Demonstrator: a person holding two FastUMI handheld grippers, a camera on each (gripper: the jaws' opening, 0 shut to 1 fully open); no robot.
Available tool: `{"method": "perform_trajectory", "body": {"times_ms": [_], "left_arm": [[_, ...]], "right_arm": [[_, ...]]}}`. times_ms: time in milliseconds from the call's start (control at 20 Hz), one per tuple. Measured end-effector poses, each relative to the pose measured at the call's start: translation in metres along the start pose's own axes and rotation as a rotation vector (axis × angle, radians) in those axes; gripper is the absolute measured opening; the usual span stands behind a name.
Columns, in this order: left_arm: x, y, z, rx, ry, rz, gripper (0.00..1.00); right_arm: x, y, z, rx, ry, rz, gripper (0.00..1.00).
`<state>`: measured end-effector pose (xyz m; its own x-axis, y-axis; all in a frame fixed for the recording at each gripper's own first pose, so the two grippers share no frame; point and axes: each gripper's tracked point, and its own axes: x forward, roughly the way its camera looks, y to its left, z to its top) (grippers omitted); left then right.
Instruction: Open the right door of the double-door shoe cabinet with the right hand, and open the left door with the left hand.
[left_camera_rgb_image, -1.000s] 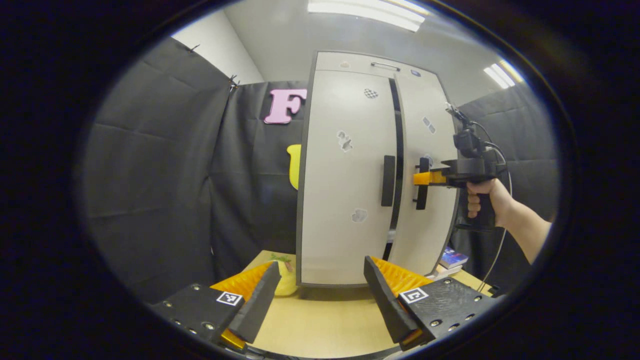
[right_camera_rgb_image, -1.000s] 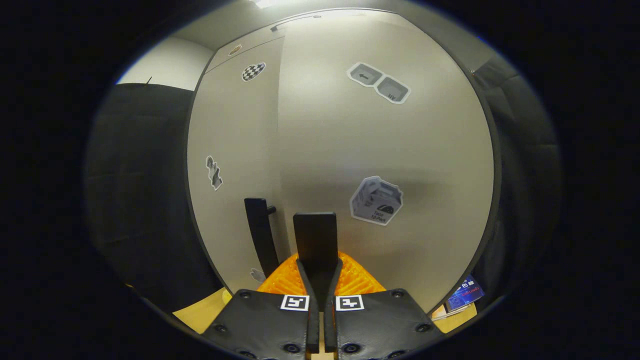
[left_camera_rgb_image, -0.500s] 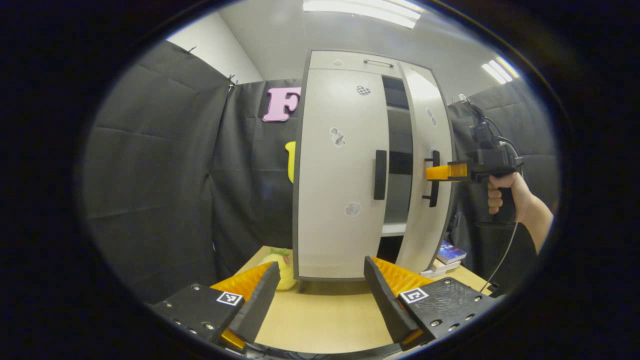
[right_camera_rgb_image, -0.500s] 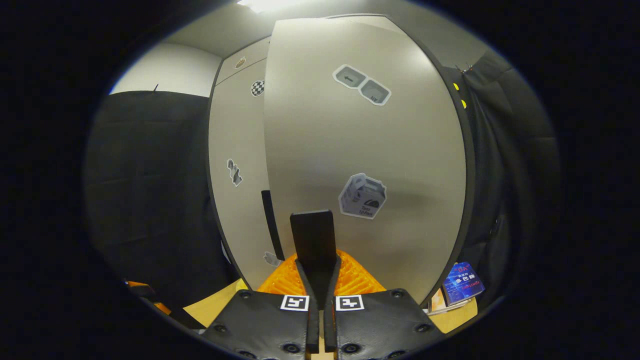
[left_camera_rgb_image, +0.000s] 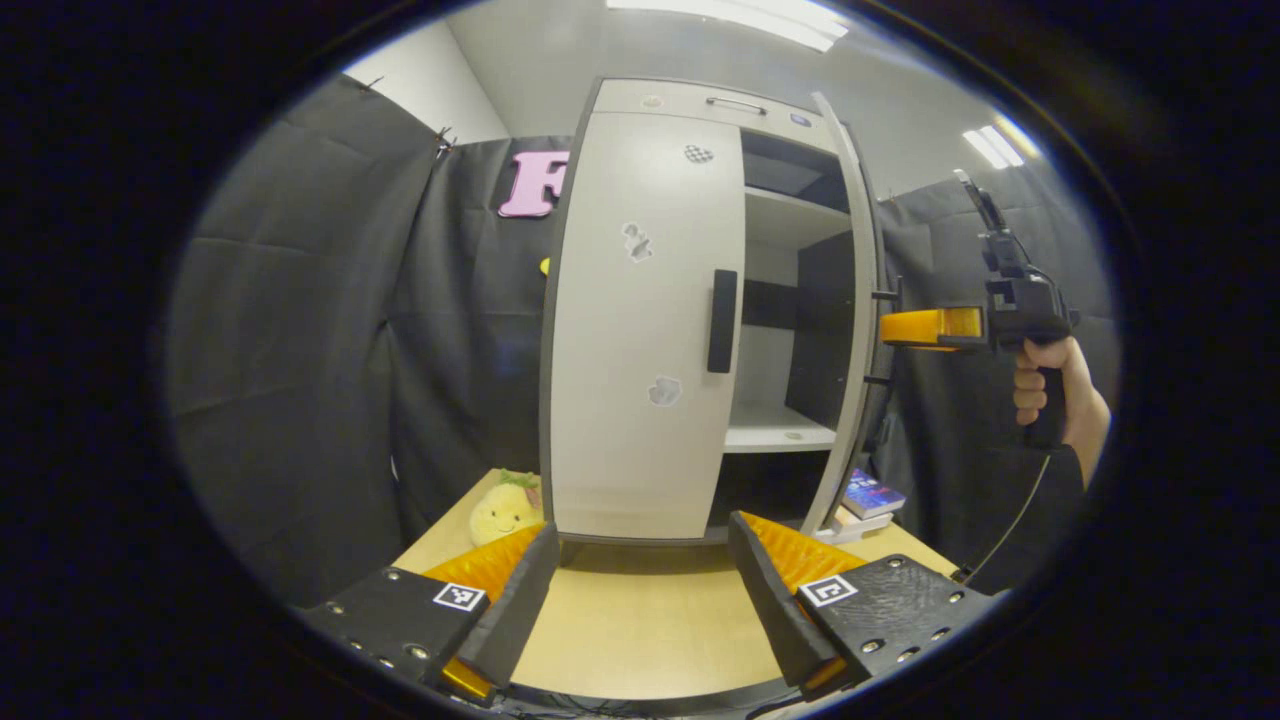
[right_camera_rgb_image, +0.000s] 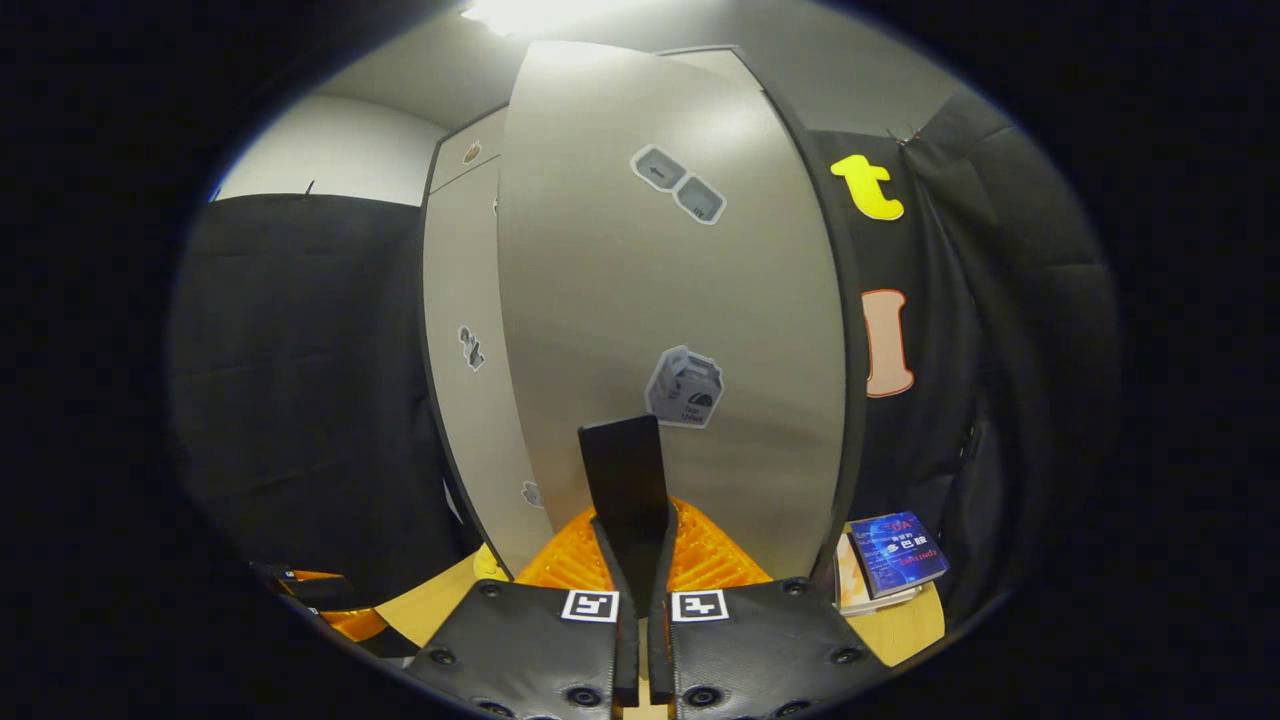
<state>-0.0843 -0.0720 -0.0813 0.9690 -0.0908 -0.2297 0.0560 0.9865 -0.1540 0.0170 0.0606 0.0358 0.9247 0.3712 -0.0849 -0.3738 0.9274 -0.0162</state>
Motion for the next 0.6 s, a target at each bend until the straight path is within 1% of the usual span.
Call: {"method": "perform_trajectory", "body": {"times_ms": [100,150,300,450,600], "left_arm": [[0.009,-0.012,0.002,0.001,-0.005,-0.032,0.98],[0.014,-0.02,0.004,0.007,-0.006,-0.05,1.0],[0.023,-0.041,0.001,0.047,-0.003,-0.09,0.99],[0.03,-0.065,-0.001,0.084,0.004,-0.138,0.99],[0.035,-0.08,-0.002,0.08,-0.004,-0.175,0.97]], "right_arm": [[-0.012,-0.011,0.0,0.006,0.003,-0.016,0.02],[-0.018,-0.016,0.0,0.005,0.003,-0.022,0.05],[-0.027,-0.026,0.0,0.013,0.005,-0.033,0.05],[-0.036,-0.037,0.001,-0.01,0.001,-0.042,0.05],[-0.046,-0.05,0.004,0.008,-0.027,-0.084,0.05]]}}
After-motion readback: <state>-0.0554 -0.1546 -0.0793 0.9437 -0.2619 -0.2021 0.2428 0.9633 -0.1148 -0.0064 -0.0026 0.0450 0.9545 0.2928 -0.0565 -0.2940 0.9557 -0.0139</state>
